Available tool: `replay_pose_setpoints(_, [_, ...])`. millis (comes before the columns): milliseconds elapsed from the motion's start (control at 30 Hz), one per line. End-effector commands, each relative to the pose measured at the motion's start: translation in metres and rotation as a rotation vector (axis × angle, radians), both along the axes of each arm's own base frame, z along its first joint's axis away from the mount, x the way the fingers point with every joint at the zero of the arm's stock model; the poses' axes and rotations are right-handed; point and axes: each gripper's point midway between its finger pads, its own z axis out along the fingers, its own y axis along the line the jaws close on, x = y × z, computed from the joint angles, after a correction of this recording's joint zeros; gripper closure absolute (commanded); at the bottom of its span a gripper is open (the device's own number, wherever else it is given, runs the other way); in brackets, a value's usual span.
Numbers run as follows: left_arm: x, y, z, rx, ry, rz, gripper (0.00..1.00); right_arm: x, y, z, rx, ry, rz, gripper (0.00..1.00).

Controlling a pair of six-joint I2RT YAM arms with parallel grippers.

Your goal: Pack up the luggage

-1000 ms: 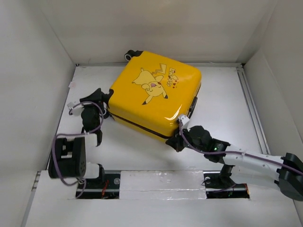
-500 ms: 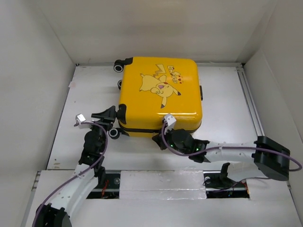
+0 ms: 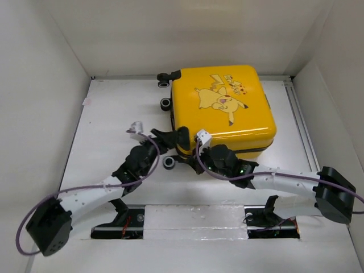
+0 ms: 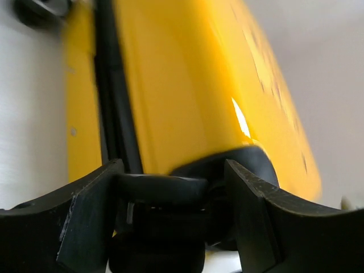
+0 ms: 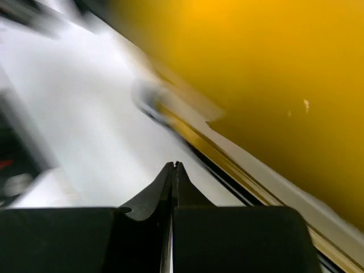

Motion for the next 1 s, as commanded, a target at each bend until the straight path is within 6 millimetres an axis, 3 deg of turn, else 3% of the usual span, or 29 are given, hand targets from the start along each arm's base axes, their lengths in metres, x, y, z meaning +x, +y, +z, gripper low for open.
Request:
replay_pose_setpoints(0, [-0.062,-0.104,0.054,-0.027,-0.139,-0.475,1.00,-0.042,0.047,0.054,0.242,-0.029,0.274,1.00])
replay_pose_setpoints(33, [-0.068,-0.117,0.049,-0.015,-0.121,-0.511,1.00,-0.049,0.058,0.057,0.303,-0.024,0.305,1.00])
replay_pose_setpoints(67, [-0.070,-0.125,0.062,-0.032,-0.142,-0.534,1.00,-0.060,0.064,0.053,0.323,-0.006,0.353,1.00])
replay_pose_setpoints(100, [-0.070,-0.130,0.064,-0.043,-0.134,-0.550,1.00,-0.060,0.067,0.034,0.308,0.023,0.347,1.00])
replay_pose_setpoints(200, [-0.076,-0.143,0.067,-0.061,-0.128,-0.605,1.00,-0.060,0.077,0.035,0.345,0.033,0.369,1.00])
replay_pose_setpoints(233, [-0.075,-0.142,0.059,-0.040,-0.100,-0.595,1.00,-0.057,0.076,0.041,0.356,0.019,0.348,1.00])
replay_pose_setpoints(300, [-0.062,-0.127,0.065,-0.018,-0.091,-0.493,1.00,-0.047,0.061,0.038,0.321,0.002,0.266,1.00])
replay_pose_setpoints(367, [-0.058,-0.111,0.059,0.016,-0.070,-0.422,0.89,-0.049,0.040,0.040,0.275,-0.006,0.227,1.00])
replay_pose_setpoints(400, [-0.049,-0.091,0.066,0.011,-0.089,-0.339,0.87,-0.049,0.032,0.039,0.254,0.001,0.208,1.00])
replay_pose_setpoints(467, [-0.040,-0.072,0.064,0.022,-0.078,-0.279,0.82,-0.045,0.013,0.030,0.206,-0.004,0.144,1.00])
replay_pose_setpoints(500, [-0.029,-0.056,0.063,0.032,-0.082,-0.221,0.69,-0.045,0.001,0.033,0.201,-0.012,0.115,1.00])
replay_pose_setpoints(567, [-0.016,-0.040,0.058,0.047,-0.066,-0.165,0.51,-0.044,-0.015,0.022,0.187,0.005,0.071,1.00])
replay_pose_setpoints(600, [-0.007,-0.032,0.054,0.056,-0.055,-0.124,0.43,-0.044,-0.023,0.028,0.208,0.005,0.058,1.00])
replay_pose_setpoints(633, [0.011,-0.016,0.043,0.044,-0.008,-0.063,0.29,-0.043,-0.028,0.028,0.211,0.002,0.047,1.00])
replay_pose_setpoints(667, [0.021,-0.010,0.052,0.009,-0.032,-0.043,0.24,-0.042,-0.031,0.032,0.220,-0.001,0.044,1.00])
replay_pose_setpoints(733, [0.052,0.005,0.050,-0.036,-0.014,0.011,0.13,-0.042,-0.035,0.043,0.240,-0.011,0.045,1.00])
replay_pose_setpoints(833, [0.084,0.016,0.057,-0.110,-0.012,0.021,0.07,-0.044,-0.037,0.047,0.216,-0.005,0.056,0.99])
replay_pose_setpoints(867, [0.100,0.024,0.049,-0.135,0.011,0.043,0.04,-0.047,-0.037,0.046,0.213,0.001,0.066,0.96])
replay_pose_setpoints(900, [0.109,0.024,0.062,-0.197,-0.024,0.032,0.01,-0.047,-0.037,0.046,0.213,0.001,0.066,0.92])
replay_pose_setpoints(933, [0.119,0.024,0.061,-0.217,-0.012,0.022,0.01,-0.047,-0.037,0.046,0.213,0.001,0.066,0.82])
replay_pose_setpoints(967, [0.137,0.027,0.044,-0.219,0.033,0.028,0.01,-0.048,-0.039,0.048,0.216,-0.001,0.066,0.77])
